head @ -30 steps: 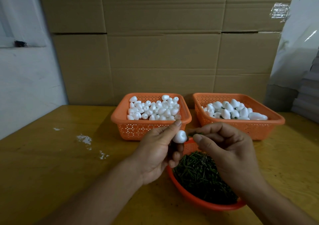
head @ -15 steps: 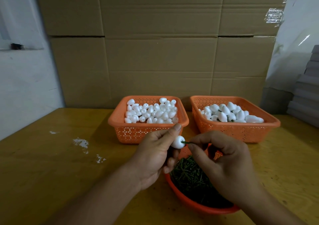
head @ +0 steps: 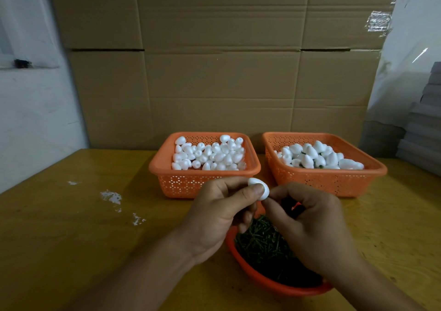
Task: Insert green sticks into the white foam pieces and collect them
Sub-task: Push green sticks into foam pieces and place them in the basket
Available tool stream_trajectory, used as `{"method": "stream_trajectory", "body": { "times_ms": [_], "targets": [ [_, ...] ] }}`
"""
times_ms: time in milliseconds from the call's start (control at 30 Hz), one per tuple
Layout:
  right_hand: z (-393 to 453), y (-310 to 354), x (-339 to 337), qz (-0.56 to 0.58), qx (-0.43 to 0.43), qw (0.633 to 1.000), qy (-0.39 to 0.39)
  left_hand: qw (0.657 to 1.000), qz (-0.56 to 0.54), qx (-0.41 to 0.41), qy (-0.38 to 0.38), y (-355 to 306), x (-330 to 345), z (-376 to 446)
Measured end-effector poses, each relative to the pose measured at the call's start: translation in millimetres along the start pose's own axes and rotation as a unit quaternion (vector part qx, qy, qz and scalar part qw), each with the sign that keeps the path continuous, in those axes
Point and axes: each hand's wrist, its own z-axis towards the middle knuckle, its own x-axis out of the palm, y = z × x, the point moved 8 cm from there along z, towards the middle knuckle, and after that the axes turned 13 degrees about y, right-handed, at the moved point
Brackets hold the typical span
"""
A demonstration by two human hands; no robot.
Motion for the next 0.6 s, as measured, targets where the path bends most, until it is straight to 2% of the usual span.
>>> {"method": "stream_trajectory", "body": {
  "times_ms": [100, 267, 600],
  "targets": [
    [0.2, -0.1, 1.9, 0.023, 0.003, 1.000, 0.008, 1.000, 0.022, 0.020, -0.003, -3.5, 0.0, 0.7],
    [0.0, -3.5, 6.1, 0.077, 0.011, 0.997, 0.016, 0.987, 0.150, 0.063, -0.019, -11.6, 0.5, -2.1],
    [2.3, -11.0, 11.7, 0.162, 0.032, 0.986, 0.034, 0.978, 0.189, 0.088, -0.017, -15.0, 3.1, -2.7]
  ]
}}
